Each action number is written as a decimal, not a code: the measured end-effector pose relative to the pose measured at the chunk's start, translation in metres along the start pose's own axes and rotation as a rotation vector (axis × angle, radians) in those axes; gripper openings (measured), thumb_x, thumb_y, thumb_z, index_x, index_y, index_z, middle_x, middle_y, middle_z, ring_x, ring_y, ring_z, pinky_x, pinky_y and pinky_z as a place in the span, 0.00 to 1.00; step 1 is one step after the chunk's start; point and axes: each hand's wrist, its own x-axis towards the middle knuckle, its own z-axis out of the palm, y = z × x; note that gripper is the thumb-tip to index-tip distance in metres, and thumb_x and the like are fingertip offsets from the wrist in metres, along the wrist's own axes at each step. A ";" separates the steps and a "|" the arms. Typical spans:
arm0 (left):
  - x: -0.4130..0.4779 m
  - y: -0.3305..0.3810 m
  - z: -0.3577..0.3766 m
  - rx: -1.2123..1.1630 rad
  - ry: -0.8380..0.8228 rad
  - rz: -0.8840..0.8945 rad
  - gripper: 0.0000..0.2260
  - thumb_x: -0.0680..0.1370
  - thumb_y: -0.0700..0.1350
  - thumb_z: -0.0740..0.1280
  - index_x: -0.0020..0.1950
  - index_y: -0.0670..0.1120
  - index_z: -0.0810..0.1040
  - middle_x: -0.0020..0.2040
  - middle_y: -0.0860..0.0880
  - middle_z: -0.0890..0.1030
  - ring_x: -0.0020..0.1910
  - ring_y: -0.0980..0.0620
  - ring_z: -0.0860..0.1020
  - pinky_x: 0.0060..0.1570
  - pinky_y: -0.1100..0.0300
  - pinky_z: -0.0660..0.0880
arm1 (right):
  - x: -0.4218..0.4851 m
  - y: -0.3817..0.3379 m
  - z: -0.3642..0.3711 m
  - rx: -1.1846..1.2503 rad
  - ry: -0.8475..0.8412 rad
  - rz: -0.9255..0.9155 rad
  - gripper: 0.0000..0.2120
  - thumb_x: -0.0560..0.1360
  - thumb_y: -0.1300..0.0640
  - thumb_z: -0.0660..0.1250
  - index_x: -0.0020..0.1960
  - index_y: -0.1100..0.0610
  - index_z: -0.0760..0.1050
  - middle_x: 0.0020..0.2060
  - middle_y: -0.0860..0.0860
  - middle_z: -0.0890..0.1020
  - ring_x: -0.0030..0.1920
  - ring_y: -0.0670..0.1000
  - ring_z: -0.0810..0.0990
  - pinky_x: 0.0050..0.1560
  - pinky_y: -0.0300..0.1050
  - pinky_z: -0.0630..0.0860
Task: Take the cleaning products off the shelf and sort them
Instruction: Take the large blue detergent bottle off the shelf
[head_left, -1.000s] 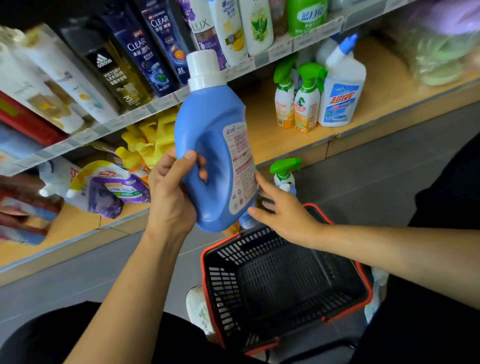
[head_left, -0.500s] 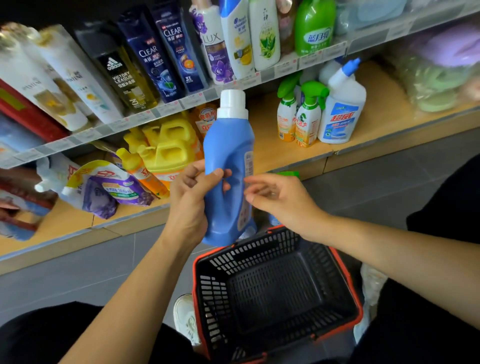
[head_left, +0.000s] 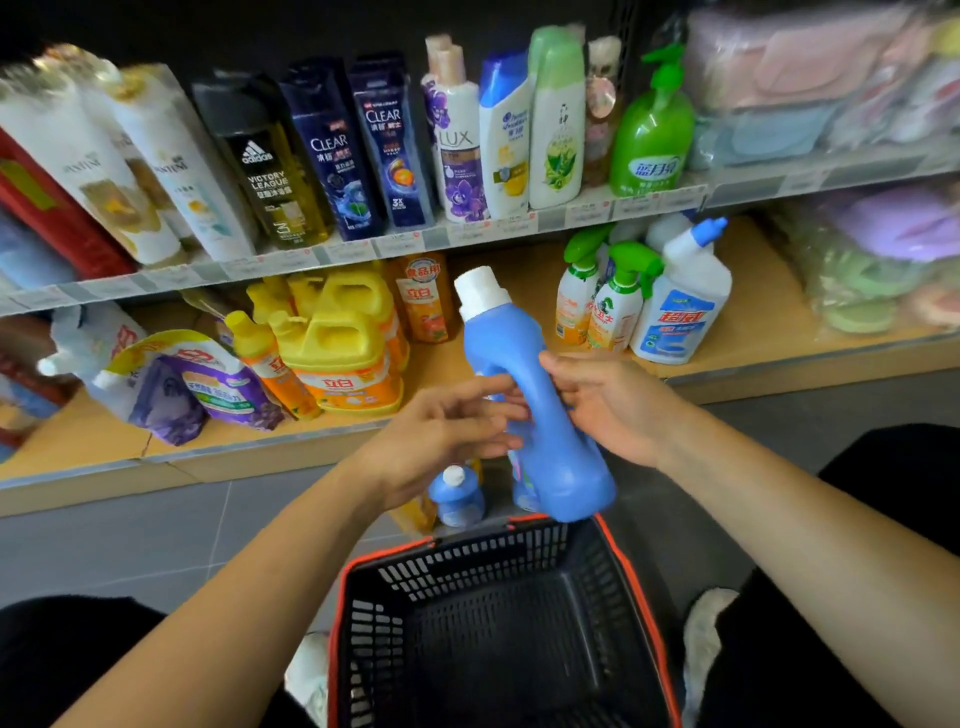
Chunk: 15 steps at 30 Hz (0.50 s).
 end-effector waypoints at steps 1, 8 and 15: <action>0.005 0.000 -0.003 0.036 0.031 0.003 0.16 0.80 0.32 0.65 0.65 0.44 0.79 0.54 0.43 0.86 0.48 0.47 0.85 0.46 0.61 0.81 | 0.005 -0.004 -0.004 -0.032 0.039 -0.026 0.21 0.73 0.56 0.69 0.60 0.70 0.77 0.55 0.67 0.83 0.56 0.64 0.83 0.57 0.54 0.81; 0.057 -0.002 -0.037 -0.021 0.502 0.007 0.11 0.79 0.41 0.71 0.62 0.45 0.80 0.54 0.44 0.84 0.49 0.48 0.84 0.47 0.57 0.82 | 0.044 -0.044 -0.034 -0.778 0.284 -0.251 0.11 0.72 0.61 0.77 0.42 0.69 0.79 0.28 0.54 0.77 0.28 0.46 0.75 0.30 0.38 0.73; 0.098 -0.002 -0.049 -0.163 0.377 0.071 0.21 0.79 0.44 0.71 0.71 0.49 0.74 0.67 0.48 0.79 0.65 0.47 0.78 0.56 0.48 0.81 | 0.082 -0.049 -0.062 -1.234 0.205 -0.384 0.15 0.72 0.55 0.78 0.39 0.66 0.78 0.30 0.59 0.77 0.32 0.48 0.73 0.35 0.46 0.66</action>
